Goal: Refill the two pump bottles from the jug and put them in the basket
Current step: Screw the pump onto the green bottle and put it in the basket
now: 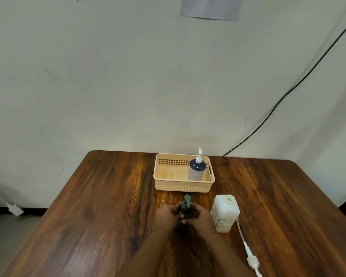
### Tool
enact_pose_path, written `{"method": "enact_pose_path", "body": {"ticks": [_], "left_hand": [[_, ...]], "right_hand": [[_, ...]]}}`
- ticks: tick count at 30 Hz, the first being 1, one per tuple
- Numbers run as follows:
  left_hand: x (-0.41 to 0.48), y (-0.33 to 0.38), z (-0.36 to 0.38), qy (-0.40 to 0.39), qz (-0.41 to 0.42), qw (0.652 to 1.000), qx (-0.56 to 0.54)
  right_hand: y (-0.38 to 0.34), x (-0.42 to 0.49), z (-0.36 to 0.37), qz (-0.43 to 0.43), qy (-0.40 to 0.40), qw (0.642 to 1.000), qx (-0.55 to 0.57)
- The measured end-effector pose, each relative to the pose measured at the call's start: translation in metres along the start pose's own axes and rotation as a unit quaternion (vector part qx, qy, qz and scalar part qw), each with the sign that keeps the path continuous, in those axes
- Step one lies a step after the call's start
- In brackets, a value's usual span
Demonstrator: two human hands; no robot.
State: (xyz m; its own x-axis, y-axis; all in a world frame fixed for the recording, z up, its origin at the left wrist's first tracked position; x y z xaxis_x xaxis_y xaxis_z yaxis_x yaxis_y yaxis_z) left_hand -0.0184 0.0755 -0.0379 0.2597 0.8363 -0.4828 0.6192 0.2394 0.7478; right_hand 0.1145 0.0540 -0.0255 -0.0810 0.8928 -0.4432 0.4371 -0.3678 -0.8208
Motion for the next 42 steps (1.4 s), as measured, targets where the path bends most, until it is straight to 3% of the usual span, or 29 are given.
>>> {"method": "enact_pose_path", "body": {"ticks": [5,12,22,29,34,42], "left_hand": [[-0.005,-0.006,0.0,0.052,-0.011,0.994,-0.093],[0.0,-0.009,-0.01,0.054,-0.026,0.989,-0.138],[0.009,0.051,-0.067,0.077,0.094,0.953,-0.277],[0.034,0.078,-0.092,0.017,0.137,0.962,-0.236],[0.054,0.077,-0.091,-0.015,0.117,0.98,-0.163],[0.086,0.042,-0.083,-0.037,0.065,0.981,-0.181]], "right_hand": [[0.003,0.0,0.004,0.023,0.005,0.999,-0.034],[-0.018,0.003,0.002,0.015,0.03,0.994,-0.104],[-0.107,0.029,-0.031,-0.081,0.086,0.985,-0.126],[-0.146,0.055,-0.048,-0.107,0.103,0.981,-0.123],[-0.137,0.09,-0.045,-0.078,0.076,0.989,-0.103],[-0.104,0.134,-0.043,-0.025,0.038,0.995,-0.089]]}}
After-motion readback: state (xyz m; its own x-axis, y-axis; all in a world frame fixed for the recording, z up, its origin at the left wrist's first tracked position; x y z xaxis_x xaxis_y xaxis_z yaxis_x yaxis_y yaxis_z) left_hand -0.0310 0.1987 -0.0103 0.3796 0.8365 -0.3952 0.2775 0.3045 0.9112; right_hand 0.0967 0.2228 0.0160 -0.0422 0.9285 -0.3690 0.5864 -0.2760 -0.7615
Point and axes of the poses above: each hand's wrist, its own x-axis towards the middle knuckle, its own z-axis out of the palm, y = z × x, the point moved 6 cm from there along x, towards the middle knuckle, and after that the axes turned 14 degrees about -y, right-handed, at the moved point
